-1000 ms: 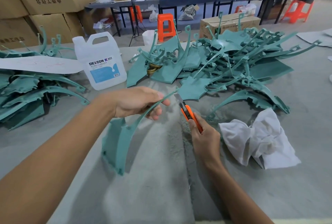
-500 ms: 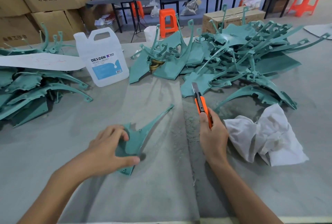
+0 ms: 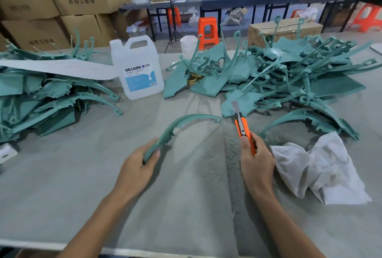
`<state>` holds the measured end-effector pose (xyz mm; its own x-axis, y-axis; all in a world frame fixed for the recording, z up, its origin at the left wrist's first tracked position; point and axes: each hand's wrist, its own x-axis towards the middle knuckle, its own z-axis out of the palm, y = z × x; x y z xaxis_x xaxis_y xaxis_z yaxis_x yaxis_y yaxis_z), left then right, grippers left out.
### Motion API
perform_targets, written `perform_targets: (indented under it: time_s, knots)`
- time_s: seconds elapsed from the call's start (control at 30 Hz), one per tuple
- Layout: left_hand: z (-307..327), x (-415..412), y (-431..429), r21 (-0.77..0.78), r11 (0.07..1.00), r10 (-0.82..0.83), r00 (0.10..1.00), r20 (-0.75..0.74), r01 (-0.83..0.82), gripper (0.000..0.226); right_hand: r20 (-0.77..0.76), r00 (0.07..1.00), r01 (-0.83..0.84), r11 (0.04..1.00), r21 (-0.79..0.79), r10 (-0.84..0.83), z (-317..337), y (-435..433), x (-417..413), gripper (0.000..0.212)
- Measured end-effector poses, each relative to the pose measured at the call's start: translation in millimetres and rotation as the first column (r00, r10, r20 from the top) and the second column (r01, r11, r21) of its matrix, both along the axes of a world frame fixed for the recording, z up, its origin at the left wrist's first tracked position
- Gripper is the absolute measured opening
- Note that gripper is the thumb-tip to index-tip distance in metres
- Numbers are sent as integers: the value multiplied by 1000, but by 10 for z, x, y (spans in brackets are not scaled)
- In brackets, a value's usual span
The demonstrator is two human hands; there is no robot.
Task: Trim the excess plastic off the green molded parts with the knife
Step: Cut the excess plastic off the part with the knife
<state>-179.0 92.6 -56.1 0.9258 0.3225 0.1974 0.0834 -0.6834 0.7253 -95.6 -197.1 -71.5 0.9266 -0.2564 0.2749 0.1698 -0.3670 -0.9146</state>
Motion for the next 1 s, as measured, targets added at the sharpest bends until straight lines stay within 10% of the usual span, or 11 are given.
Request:
perform_targets:
  time_s: [1.0]
  knots:
    - [-165, 334, -489, 62, 996, -69, 997, 25, 68, 41, 12, 856, -471, 789, -393, 517, 237, -315, -499, 20]
